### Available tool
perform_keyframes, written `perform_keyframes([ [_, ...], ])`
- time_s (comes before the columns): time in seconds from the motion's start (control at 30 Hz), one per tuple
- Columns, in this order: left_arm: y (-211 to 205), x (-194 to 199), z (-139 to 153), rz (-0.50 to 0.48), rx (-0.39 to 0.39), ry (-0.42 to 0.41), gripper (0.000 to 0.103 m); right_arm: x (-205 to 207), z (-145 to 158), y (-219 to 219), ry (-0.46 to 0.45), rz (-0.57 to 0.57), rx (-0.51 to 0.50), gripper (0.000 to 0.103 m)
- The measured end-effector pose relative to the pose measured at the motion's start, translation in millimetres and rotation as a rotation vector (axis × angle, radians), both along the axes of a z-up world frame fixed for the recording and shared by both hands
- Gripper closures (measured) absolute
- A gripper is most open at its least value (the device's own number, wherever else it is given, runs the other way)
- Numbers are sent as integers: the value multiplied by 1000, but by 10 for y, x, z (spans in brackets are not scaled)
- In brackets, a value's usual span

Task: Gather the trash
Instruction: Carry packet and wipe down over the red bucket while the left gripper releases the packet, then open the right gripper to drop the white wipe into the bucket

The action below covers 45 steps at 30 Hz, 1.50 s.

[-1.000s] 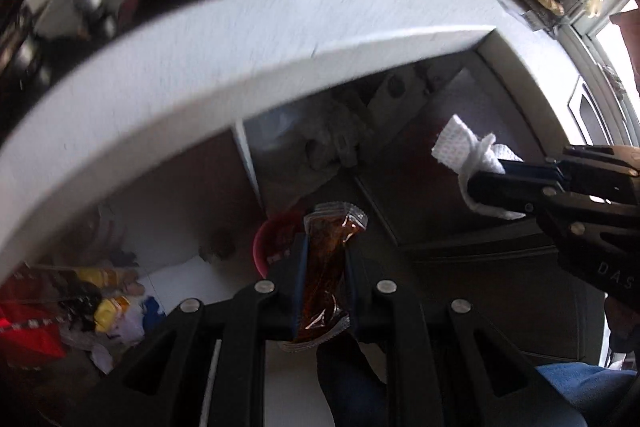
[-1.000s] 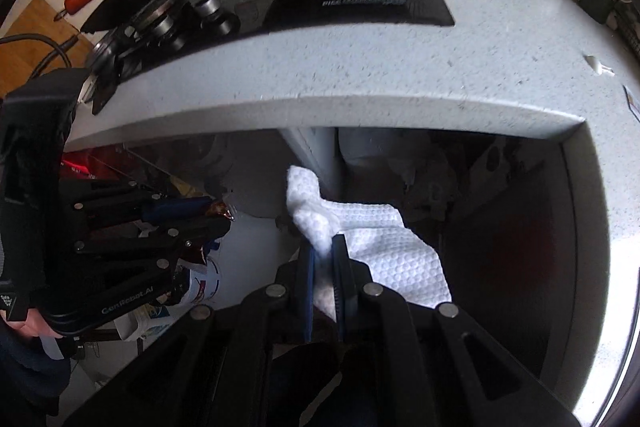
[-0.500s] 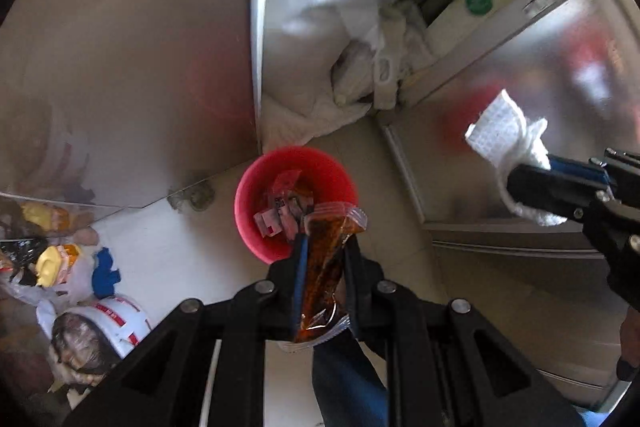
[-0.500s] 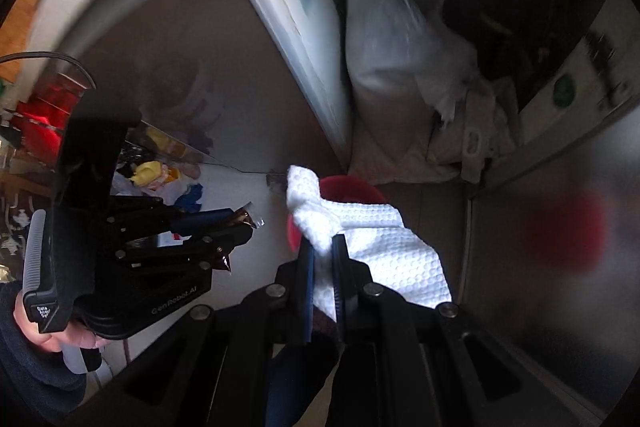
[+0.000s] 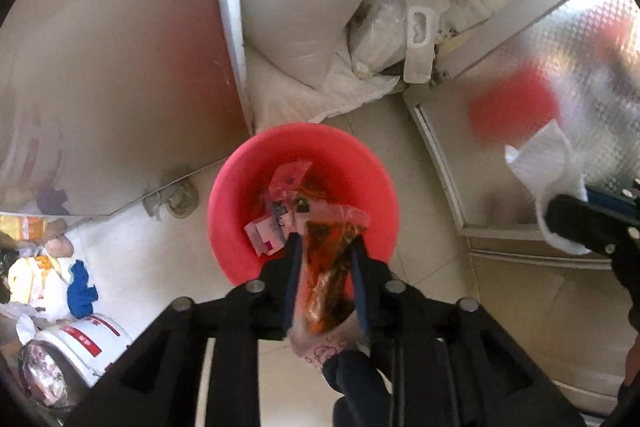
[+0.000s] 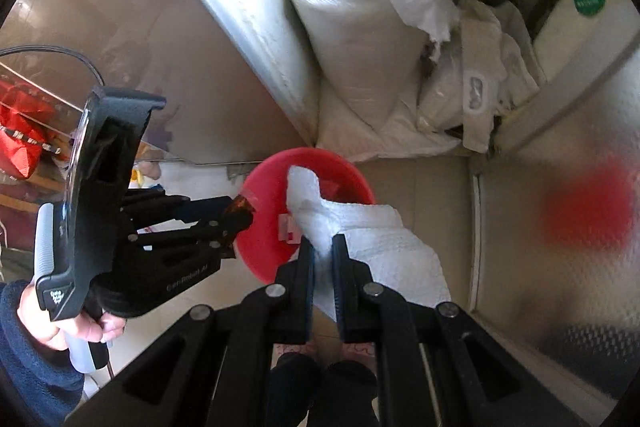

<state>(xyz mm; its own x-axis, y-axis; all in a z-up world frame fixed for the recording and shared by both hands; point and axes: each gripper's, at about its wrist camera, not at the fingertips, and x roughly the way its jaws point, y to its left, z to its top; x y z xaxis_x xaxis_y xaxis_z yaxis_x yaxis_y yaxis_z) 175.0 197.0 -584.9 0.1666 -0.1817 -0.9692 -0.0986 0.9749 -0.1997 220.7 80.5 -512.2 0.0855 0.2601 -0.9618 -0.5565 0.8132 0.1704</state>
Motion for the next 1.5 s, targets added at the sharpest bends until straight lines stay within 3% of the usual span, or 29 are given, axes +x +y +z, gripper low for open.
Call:
perform_keyframes([
  [0.13,-64,22,-9,-23,21,-12,29,-21,-44,-76,6,-14,-11,96],
  [0.27,-87,39,28,-46,38,-14,22,-35,-58,-128,9,-26,-15,96],
  [0.37,-75,49,77,-38,94,-11,14,-42,-9,-137,3,-34,-23,96],
  [0.43,-22,35,154,-14,78,-28,13,-35,25,-121,5,-40,-22,96],
  [0.53,56,23,273,17,54,-46,0,-35,101,-103,6,-30,-16,96],
  [0.67,77,-5,394,12,91,-42,0,-19,122,-53,12,-2,-9,96],
  [0.83,202,-109,428,20,75,-24,0,-50,68,86,36,42,-3,95],
  [1.27,599,-528,39,147,91,61,0,-203,-462,526,90,138,-19,95],
  [1.5,670,-568,-97,160,80,75,0,-230,-666,622,80,164,-22,95],
])
